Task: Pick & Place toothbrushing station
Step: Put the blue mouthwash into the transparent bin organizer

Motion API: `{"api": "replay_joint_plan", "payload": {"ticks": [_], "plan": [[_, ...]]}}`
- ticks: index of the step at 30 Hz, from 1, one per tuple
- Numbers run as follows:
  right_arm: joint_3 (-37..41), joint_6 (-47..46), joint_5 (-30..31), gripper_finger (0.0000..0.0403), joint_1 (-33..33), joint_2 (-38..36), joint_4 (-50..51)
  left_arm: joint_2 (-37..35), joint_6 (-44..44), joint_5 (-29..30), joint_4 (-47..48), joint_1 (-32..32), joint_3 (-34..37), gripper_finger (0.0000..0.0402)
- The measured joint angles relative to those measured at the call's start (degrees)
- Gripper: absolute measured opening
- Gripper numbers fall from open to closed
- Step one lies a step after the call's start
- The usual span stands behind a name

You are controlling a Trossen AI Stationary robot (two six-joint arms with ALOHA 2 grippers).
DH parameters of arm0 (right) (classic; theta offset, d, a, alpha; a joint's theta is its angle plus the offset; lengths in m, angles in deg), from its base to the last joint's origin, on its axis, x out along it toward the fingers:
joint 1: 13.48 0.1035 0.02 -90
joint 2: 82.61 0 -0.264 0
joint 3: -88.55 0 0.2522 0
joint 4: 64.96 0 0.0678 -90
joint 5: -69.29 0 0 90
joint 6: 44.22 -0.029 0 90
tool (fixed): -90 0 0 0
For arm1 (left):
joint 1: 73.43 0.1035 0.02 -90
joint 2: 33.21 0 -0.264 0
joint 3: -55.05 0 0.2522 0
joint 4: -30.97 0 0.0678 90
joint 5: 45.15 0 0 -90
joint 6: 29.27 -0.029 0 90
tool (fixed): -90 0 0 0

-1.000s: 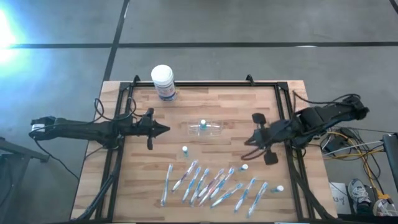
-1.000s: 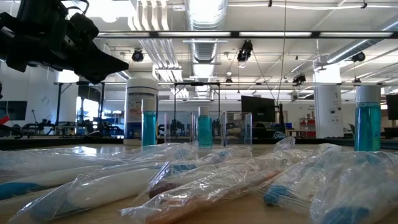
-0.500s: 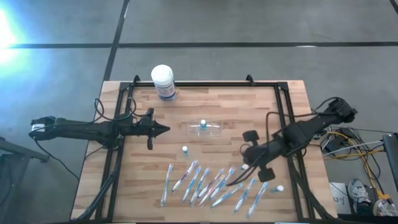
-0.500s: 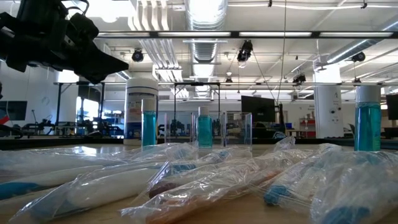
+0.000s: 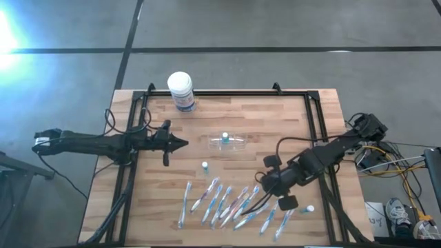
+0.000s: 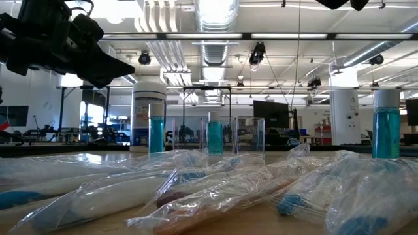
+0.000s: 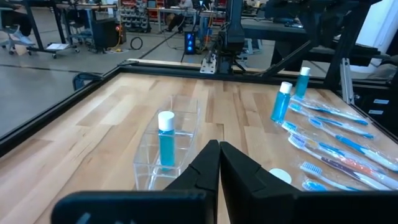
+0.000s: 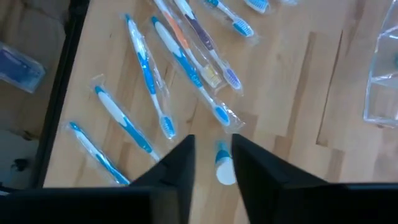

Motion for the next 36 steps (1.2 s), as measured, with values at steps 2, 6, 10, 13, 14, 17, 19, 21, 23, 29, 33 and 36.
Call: {"api": "replay_joint_plan", "payload": {"ticks": [2,6,10,13,14,17,19,21,23,29,33,36], "plan": [[0.0,0.1,0.0,0.0146,0.0,0.1,0.0,0.0,0.1,-0.1,0.0,0.0,0.0,0.0016],[0.1,0.4,0.0,0.0201,0.0,0.0,0.0,0.0,0.2,-0.9,0.0,0.0,0.0,0.0011],[0.1,0.4,0.1,0.0236,0.0,0.1,0.4,0.0,0.3,-1.1,0.0,0.0,0.0,0.001],[0.2,0.5,0.0,0.0248,0.0,0.3,0.6,0.0,0.3,-1.1,0.0,0.0,0.0,0.0011],[0.4,0.5,0.0,0.0249,0.0,0.3,0.9,0.0,0.3,-1.1,0.0,0.0,0.0,0.0012],[0.8,0.5,0.0,0.0241,0.0,0.3,0.9,0.0,0.3,-1.1,0.1,0.0,0.0,0.0016],[1.2,1.0,0.0,0.0223,0.1,0.3,1.0,0.0,0.3,-1.1,0.1,0.0,0.0,0.0016],[1.5,1.4,0.0,0.0199,0.1,0.3,1.0,0.0,0.3,-1.0,0.1,0.0,0.0,0.0016],[2.0,1.5,0.0,0.0172,0.1,0.3,1.0,0.0,0.3,-1.0,0.1,0.0,0.0,0.0016],[3.2,2.0,0.0,0.0096,0.1,0.3,1.0,0.0,0.3,-0.9,0.2,0.0,0.0,0.0016],[4.0,1.6,0.1,0.0061,0.1,0.3,0.9,0.0,0.3,-0.9,0.2,0.0,0.0,0.0016],[4.4,1.2,0.1,0.0059,0.1,0.3,0.9,0.0,0.3,-0.9,0.2,0.0,0.0,0.0016]]}}
